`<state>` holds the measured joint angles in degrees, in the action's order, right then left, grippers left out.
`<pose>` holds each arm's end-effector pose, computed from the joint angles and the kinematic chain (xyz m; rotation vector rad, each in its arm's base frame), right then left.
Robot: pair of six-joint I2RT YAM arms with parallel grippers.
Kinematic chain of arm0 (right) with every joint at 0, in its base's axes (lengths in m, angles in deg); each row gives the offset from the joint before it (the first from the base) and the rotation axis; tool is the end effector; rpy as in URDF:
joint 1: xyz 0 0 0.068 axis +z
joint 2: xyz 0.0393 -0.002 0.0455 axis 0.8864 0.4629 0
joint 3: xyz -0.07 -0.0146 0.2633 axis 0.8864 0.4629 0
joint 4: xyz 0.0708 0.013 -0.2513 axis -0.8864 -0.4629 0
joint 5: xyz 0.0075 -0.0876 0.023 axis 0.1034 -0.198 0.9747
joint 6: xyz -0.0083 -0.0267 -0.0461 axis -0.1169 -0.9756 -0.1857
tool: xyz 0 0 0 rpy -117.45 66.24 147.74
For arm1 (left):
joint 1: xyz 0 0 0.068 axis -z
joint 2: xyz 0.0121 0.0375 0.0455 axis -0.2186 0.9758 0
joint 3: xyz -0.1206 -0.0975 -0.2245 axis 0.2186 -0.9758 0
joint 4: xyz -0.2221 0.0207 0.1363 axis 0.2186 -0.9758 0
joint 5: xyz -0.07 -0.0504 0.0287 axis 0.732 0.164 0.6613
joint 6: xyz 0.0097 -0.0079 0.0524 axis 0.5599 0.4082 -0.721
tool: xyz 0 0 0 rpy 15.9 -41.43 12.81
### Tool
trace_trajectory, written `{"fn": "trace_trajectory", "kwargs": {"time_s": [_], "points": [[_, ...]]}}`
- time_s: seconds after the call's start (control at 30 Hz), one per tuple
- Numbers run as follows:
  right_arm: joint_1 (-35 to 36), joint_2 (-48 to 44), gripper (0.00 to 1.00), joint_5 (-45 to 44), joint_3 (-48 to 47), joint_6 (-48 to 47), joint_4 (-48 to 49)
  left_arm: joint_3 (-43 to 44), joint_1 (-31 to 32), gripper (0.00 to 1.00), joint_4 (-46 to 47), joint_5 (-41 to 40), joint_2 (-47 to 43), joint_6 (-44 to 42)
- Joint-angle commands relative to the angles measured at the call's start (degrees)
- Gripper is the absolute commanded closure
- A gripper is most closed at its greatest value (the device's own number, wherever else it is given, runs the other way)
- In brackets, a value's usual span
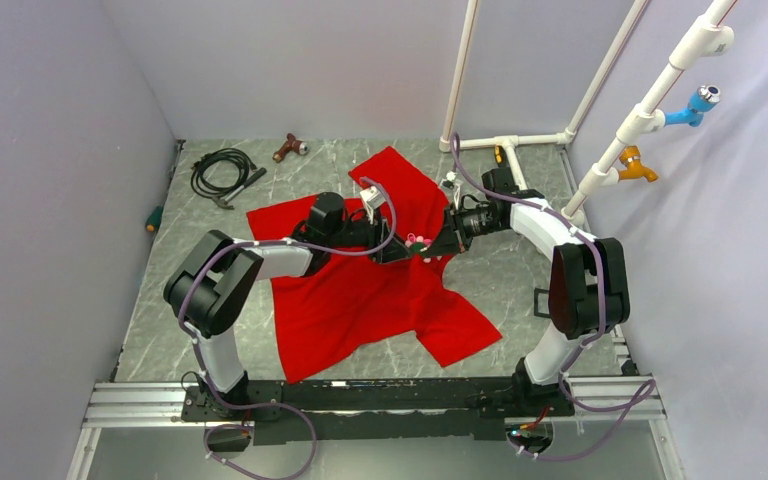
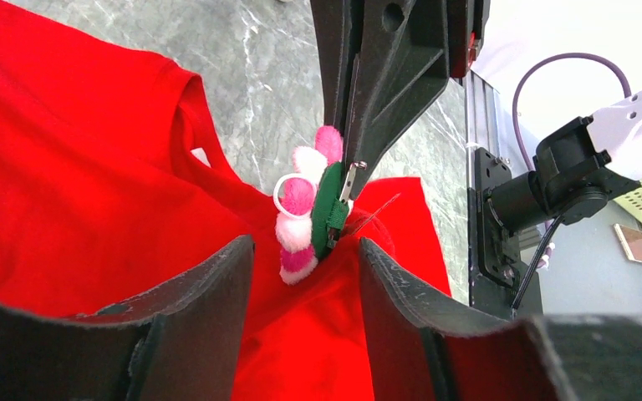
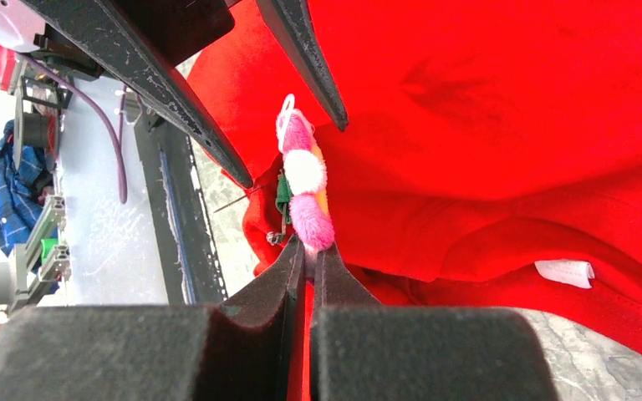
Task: Remove the brooch from the garment
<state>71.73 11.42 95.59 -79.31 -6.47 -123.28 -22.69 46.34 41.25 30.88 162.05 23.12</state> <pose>0.3180 0.0839 0.2163 -0.8633 2.1937 1.3527 0.3012 -0.2321 0.1960 0.8140 1.7702 -1.4076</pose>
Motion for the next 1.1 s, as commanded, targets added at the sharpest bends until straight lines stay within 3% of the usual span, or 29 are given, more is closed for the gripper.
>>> {"fn": "trace_trajectory", "kwargs": {"time_s": [0.0, 0.1, 0.27, 0.43, 0.53, 0.7, 0.87, 1.07], "points": [[-0.2, -1.2, 1.0, 2.5, -1.6, -2.4, -1.6, 0.2, 0.1, 0.46, 1.5, 1.6, -0.2, -1.6], [-0.2, -1.0, 1.0, 4.2, -2.0, -4.2, -3.4, 1.2, 0.4, 0.49, 1.8, 1.5, 0.5, -1.5], [-0.2, -0.7, 1.0, 4.9, -2.5, -4.4, -4.4, 1.9, 0.7, 0.75, 2.7, 2.6, 1.0, -0.9], [-0.7, 0.6, 1.0, 5.0, -2.8, -2.9, -4.1, 1.2, 0.7, 0.89, 3.5, 2.9, 0.8, 0.0], [-0.9, 1.6, 0.87, 5.7, -3.7, -4.8, -6.7, 0.6, 0.7, 1.0, 4.3, 2.6, 0.6, 1.5], [-0.9, 1.1, 0.71, 6.4, -3.6, -6.7, -8.5, 0.2, 0.1, 1.0, 6.7, 1.8, 1.6, 5.5], [-0.9, 0.3, 0.62, 7.0, -3.1, -5.5, -7.5, 0.6, -0.1, 1.0, 6.9, 2.1, 2.2, 6.0], [-0.9, -0.8, 0.61, 5.3, -1.8, -0.6, -1.7, 0.8, -0.2, 1.0, 7.3, 2.8, 2.5, 6.3]]}}
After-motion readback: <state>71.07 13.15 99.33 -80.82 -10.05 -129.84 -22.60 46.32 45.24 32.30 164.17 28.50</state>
